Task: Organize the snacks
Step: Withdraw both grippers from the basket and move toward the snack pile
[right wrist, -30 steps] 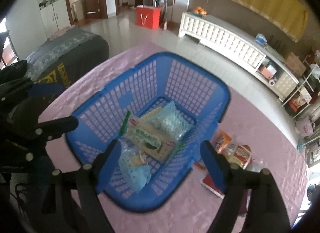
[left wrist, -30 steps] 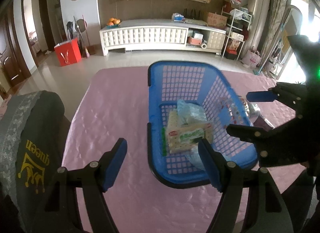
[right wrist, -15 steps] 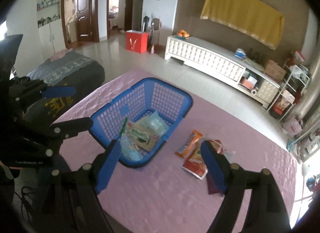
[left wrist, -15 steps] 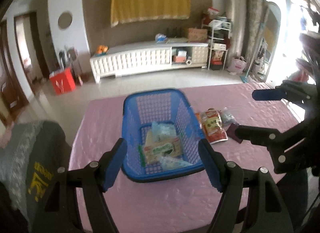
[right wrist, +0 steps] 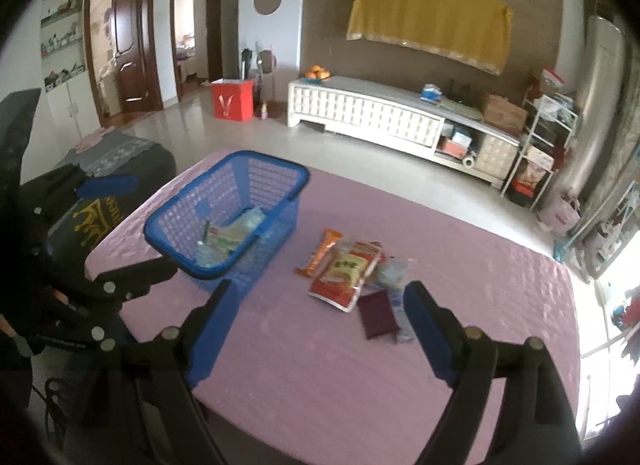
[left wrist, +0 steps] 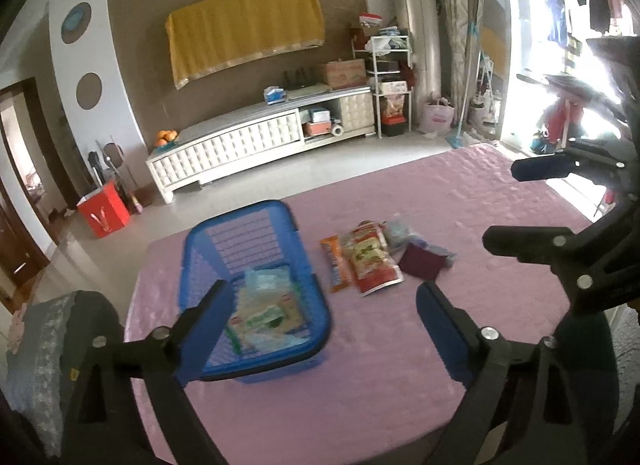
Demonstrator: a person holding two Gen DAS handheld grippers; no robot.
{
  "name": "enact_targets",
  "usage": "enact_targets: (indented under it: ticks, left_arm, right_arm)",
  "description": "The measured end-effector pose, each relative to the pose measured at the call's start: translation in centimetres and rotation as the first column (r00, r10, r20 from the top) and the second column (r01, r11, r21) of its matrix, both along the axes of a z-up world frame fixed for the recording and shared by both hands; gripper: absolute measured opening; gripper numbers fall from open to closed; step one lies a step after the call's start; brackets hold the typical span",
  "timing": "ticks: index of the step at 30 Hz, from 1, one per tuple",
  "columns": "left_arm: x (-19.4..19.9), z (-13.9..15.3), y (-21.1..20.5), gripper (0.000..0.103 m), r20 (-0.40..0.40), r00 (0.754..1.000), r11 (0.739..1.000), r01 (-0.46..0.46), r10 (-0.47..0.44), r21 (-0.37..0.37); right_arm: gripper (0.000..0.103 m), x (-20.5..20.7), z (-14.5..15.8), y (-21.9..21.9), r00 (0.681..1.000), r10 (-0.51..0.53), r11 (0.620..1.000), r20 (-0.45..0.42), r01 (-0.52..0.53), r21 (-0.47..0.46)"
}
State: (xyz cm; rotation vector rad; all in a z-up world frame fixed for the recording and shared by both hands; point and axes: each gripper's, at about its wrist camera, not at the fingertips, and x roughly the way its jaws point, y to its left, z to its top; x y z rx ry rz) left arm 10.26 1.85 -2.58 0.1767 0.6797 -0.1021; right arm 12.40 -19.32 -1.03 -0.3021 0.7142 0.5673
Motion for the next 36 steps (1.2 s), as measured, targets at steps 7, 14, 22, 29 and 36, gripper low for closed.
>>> enact_targets:
  ticks: [7, 14, 22, 29, 36]
  left_arm:
    - [1.3, -1.3, -3.9, 0.103, -0.026, 0.999, 0.998, 0.038, -0.039, -0.047]
    - [3.4, -3.6, -7.0, 0.103, -0.086, 0.995, 0.998, 0.055, -0.059, -0.044]
    - [6.3, -7.0, -8.9, 0.103, -0.169, 0.984, 0.998, 0.053, -0.058, -0.031]
    - [9.4, -10.7, -9.6, 0.103, -0.243, 0.969, 0.999, 0.032, -0.04, -0.038]
    - [12.5, -14.4, -9.8, 0.103, -0.32, 0.947, 1.0, 0.006, -0.015, -0.03]
  right_arm:
    - [0.089, 1.3, -1.8, -3.3, 0.998, -0.028, 1.0, -0.058, 0.029, 0.003]
    - [0.094, 3.2, -4.7, -5.7, 0.992, -0.054, 0.999, -0.115, 0.054, -0.003]
    - [0.099, 5.9, -8.4, -6.3, 0.988, -0.056, 0.997, -0.141, 0.047, -0.065]
    - [0.099, 8.8, -11.7, -6.2, 0.987, -0.046, 0.994, -0.152, 0.029, -0.109]
    - [0.099, 12.5, -15.1, -6.5, 0.98, -0.011, 0.989, -0.199, -0.018, -0.144]
